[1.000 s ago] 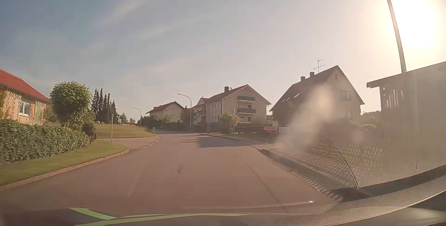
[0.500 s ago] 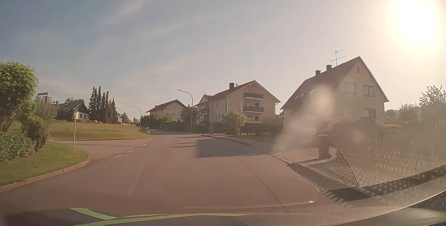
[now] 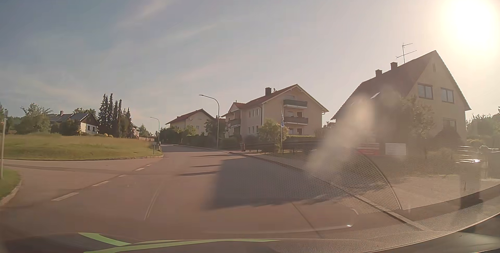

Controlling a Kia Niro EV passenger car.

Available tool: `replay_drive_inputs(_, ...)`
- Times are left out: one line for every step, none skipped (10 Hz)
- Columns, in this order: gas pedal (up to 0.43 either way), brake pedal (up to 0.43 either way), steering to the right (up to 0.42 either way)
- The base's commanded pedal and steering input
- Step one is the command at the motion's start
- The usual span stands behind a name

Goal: Follow the waypoints while adhering to traffic rules and regulations

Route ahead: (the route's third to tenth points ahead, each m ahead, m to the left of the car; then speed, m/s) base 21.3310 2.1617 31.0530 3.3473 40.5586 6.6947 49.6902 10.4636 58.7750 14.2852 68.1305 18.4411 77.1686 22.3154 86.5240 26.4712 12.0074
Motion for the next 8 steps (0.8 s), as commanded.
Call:
replay_drive_inputs(0.157, 0.0, -0.022)
replay_drive_inputs(0.157, 0.0, -0.023)
replay_drive_inputs(0.157, 0.0, -0.026)
replay_drive_inputs(0.157, 0.0, -0.028)
replay_drive_inputs(0.157, 0.0, -0.03)
replay_drive_inputs(0.157, 0.0, -0.033)
replay_drive_inputs(0.157, 0.0, -0.035)
replay_drive_inputs(0.157, 0.0, -0.036)
